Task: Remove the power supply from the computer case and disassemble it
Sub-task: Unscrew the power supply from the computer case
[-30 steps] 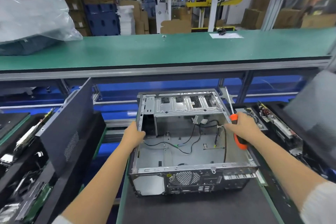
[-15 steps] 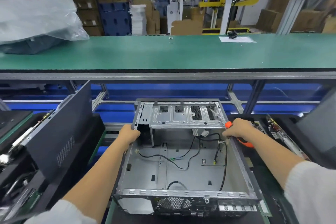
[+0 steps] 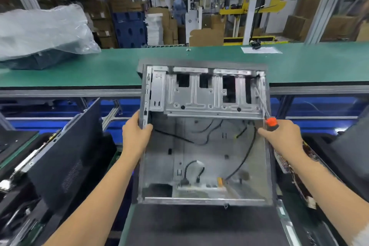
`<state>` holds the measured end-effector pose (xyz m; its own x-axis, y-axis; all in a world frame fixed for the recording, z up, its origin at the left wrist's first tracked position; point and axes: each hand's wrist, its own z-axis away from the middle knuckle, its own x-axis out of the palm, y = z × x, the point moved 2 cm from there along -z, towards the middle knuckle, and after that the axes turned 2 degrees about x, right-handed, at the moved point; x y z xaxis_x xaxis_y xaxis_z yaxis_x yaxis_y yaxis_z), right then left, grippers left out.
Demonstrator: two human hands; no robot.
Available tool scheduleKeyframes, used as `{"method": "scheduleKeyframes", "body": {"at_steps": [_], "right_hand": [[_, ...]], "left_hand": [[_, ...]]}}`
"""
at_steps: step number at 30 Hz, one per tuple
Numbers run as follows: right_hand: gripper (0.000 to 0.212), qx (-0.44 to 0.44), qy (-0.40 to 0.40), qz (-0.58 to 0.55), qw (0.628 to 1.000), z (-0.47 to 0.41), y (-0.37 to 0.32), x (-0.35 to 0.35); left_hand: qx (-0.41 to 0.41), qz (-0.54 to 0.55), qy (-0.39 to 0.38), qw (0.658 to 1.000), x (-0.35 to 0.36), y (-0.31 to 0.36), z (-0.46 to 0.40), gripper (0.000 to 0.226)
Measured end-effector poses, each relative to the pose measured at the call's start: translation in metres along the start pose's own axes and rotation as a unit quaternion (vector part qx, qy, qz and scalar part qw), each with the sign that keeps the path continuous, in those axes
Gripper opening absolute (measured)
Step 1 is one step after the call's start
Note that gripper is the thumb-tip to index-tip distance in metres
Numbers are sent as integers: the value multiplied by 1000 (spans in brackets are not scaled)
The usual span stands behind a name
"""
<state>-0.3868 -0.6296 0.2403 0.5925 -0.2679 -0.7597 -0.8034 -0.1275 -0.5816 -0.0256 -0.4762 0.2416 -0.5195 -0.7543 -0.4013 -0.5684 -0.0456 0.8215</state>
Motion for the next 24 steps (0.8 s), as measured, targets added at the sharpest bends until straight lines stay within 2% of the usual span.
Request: {"method": "scheduleKeyframes", "body": {"at_steps": [3,6,9,12,13,15,16,18,21,24], "right_hand": [[19,-24,93,-111,989,18,0,8],[29,-13,133,-171,976,37,13,28],[19,-16,106,-169,980,57,30,52],[43,-26,82,-155,984,63,22,60],[42,-25,75,-143,987,61,18,59],[19,-16,36,-105,994,55,17,57],[14,-10,11,-86,996,52,18,56],[21,3,-31,-74,997,47,21,56],[19,14,-75,-90,993,38,16,55],[15,4,-89,-111,990,31,14,51]], "left_hand": [[65,36,37,997,4,1,0,45],[50,47,26,997,14,-15,4,61],[1,24,-29,999,21,-43,16,71],[-47,22,-49,997,15,-69,21,75],[-58,35,-57,996,13,-73,21,77],[-96,73,-82,989,15,-76,16,80],[-125,89,-96,983,19,-76,13,79],[-177,112,-106,972,26,-75,5,70],[-203,149,-98,963,29,-73,7,47],[-204,195,-90,955,29,-75,10,46]]}}
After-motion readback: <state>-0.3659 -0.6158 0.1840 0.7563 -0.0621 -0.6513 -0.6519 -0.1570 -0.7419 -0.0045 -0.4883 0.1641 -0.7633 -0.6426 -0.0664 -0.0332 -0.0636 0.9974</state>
